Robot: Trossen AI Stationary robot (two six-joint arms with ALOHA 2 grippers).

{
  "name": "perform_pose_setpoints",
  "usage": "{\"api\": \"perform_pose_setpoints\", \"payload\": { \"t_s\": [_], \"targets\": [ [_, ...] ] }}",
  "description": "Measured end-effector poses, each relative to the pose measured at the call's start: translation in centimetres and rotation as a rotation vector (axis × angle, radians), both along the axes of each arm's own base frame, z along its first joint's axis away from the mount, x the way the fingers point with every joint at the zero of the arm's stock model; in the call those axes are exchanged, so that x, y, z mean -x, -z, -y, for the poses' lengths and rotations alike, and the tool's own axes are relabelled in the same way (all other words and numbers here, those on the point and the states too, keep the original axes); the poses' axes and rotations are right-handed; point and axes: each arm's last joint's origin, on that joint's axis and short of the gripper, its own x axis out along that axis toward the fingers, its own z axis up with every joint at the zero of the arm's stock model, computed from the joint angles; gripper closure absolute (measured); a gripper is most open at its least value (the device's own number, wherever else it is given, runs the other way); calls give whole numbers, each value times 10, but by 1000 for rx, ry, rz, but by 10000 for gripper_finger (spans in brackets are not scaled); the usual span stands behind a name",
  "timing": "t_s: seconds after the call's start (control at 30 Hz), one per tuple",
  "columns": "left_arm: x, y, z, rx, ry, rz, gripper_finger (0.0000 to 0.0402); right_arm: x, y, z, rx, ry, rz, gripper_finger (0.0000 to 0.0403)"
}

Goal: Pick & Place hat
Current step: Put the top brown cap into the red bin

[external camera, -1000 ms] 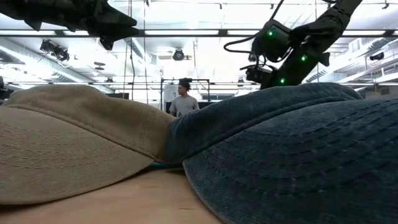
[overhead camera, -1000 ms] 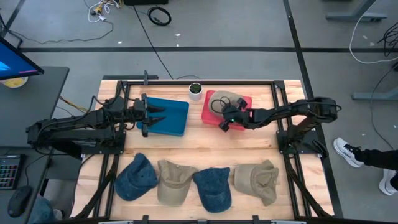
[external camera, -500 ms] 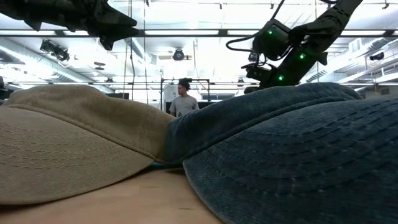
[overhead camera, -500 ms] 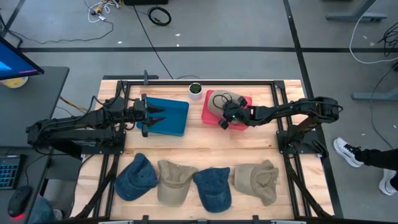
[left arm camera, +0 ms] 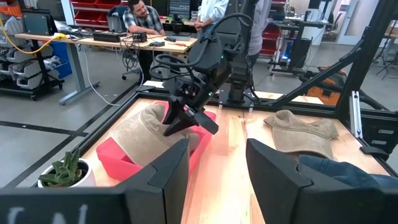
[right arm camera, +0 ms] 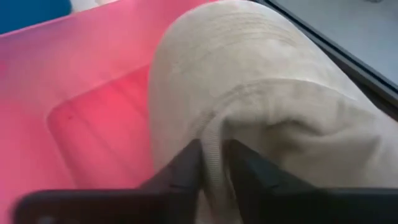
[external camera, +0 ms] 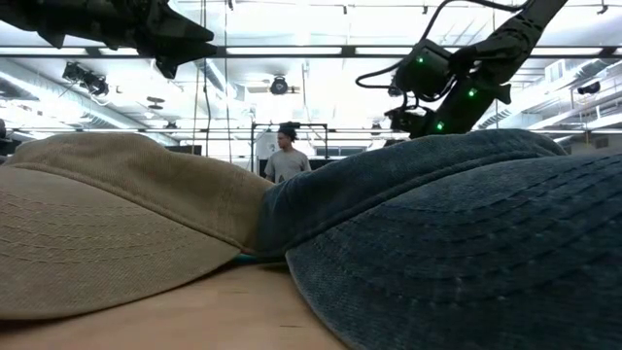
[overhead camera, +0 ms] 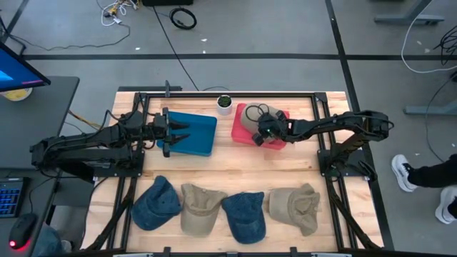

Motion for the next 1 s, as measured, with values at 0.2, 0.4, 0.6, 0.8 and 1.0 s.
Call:
{"api": "perform_pose_setpoints", "payload": {
  "t_s": [0.2, 0.4, 0.6, 0.8, 1.0],
  "targets": [
    [0, 0, 0, 0, 0, 0, 237, -2, -2, -3, 28, -43, -2, 388],
    [0, 0, 0, 1, 0, 0, 237, -2, -26, -18, 99, -84, 83, 397],
    [0, 0, 0, 0, 0, -1, 237, 1, -45, -39, 131, -158, 139, 400],
    [0, 0, 0, 1, 0, 0, 237, 2, -26, -41, 82, -106, 37, 401],
    [0, 0, 0, 1, 0, -1, 237, -1, -11, -41, 69, -84, -17, 402]
  ]
}}
